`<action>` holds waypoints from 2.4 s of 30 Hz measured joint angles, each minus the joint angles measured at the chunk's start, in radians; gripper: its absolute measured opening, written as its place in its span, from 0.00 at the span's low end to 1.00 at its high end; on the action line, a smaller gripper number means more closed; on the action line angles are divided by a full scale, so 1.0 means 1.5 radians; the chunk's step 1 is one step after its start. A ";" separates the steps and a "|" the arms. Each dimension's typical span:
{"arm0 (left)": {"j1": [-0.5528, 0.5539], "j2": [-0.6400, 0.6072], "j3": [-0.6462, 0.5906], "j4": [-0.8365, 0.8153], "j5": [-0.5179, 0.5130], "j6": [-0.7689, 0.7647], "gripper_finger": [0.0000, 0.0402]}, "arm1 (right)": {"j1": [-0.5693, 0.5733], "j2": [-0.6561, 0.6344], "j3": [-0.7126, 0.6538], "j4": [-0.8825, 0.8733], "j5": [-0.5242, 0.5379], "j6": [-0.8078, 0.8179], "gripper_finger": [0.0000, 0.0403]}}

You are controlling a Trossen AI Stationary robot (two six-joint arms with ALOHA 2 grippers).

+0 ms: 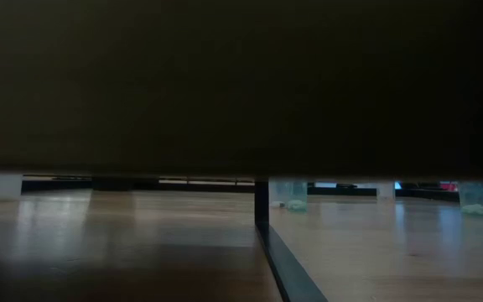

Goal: Pick and place medicine bottles onto shelf by color
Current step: Put the middle white pill bottle on the shelf

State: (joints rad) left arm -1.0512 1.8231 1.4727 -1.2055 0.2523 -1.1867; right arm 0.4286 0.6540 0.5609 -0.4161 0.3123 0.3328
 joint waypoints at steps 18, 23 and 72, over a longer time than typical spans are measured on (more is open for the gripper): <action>-0.001 -0.007 0.051 -0.050 0.017 -0.004 0.59 | 0.000 0.000 0.000 0.000 0.000 0.000 0.04; -0.001 -0.007 0.099 -0.100 -0.025 -0.006 0.59 | 0.000 0.000 0.000 0.000 0.000 0.000 0.04; 0.357 -0.147 0.058 -0.215 -0.452 0.170 0.59 | 0.000 0.000 0.000 0.000 0.000 0.000 0.04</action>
State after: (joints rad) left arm -0.5152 1.6028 1.5591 -1.5278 -0.4249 -0.9312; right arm 0.4282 0.6544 0.5610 -0.4160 0.3122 0.3328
